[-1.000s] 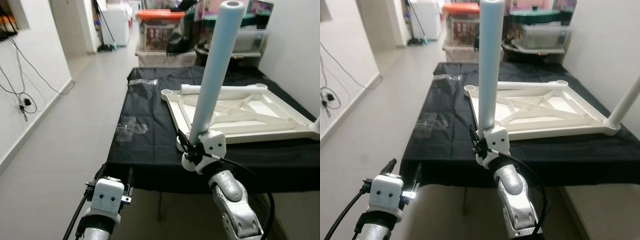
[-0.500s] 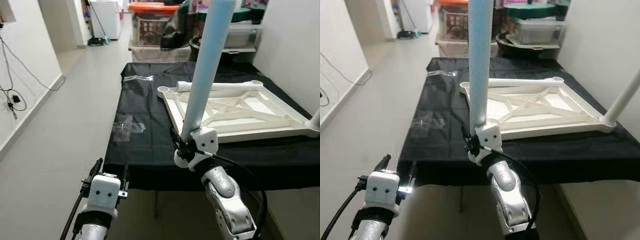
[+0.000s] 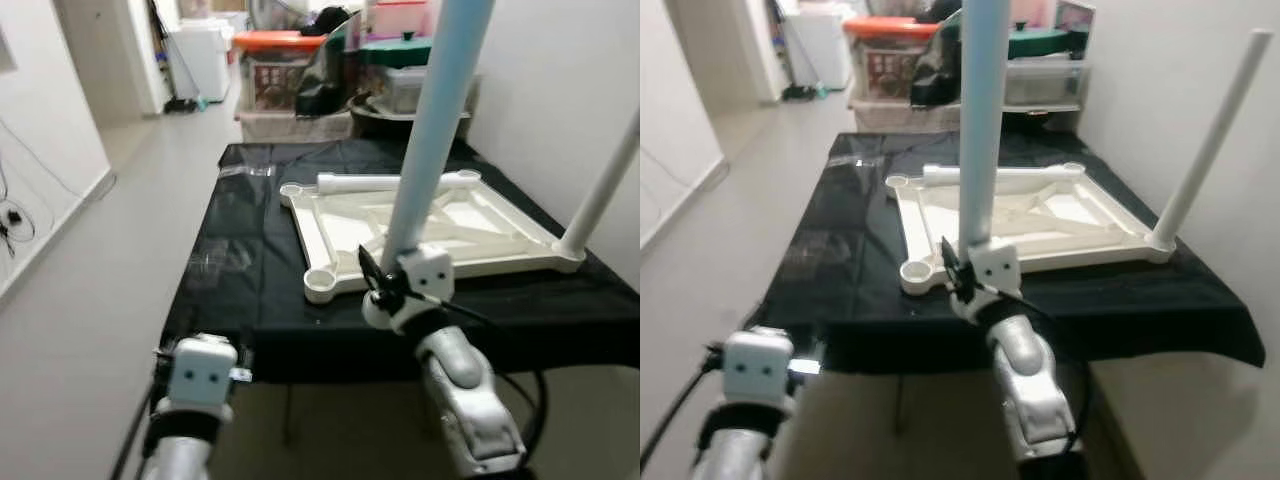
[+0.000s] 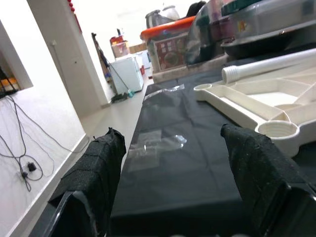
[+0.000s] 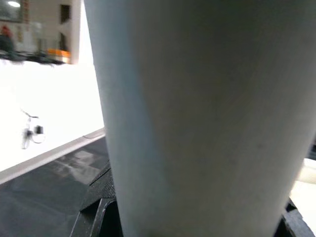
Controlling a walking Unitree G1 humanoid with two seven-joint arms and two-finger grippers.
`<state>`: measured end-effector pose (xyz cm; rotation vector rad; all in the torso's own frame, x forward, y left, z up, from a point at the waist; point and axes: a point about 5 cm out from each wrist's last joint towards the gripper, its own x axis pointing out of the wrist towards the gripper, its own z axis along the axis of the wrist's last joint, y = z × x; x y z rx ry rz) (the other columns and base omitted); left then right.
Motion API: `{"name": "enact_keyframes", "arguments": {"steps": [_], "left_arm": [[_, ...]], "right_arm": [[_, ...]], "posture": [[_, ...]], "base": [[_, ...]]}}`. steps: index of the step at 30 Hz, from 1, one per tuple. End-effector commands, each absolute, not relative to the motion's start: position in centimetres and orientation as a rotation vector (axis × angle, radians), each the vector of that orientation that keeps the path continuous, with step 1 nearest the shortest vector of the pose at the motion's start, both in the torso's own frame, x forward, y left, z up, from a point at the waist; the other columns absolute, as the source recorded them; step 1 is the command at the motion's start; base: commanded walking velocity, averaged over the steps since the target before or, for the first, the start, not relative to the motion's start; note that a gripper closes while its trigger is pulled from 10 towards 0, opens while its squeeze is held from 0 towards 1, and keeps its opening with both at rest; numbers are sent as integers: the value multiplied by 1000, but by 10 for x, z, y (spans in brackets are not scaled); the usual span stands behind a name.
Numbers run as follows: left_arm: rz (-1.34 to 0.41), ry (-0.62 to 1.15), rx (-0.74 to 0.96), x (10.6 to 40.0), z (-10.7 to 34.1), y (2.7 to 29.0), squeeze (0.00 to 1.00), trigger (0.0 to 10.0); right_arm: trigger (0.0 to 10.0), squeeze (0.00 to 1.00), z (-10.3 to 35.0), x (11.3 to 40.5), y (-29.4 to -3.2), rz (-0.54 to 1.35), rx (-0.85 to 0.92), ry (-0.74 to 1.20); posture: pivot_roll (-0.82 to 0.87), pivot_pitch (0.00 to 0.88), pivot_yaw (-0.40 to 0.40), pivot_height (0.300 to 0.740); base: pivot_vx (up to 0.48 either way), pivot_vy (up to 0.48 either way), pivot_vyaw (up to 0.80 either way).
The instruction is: Building children table
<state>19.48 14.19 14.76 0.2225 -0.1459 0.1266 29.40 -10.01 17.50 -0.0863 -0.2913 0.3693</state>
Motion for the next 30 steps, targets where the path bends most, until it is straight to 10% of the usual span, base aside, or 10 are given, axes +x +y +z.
{"name": "enact_keyframes", "arguments": {"steps": [1,30], "left_arm": [[130,-141,213,194,148,142,0,10000],[135,-189,244,198,160,142,0,10000]], "right_arm": [[10000,0,177,296,-104,358,-83,-294],[10000,0,189,306,-101,358,-60,-333]], "posture": [[88,0,-58,740],[91,0,-61,740]], "base": [[0,0,0],[0,0,123]]}}
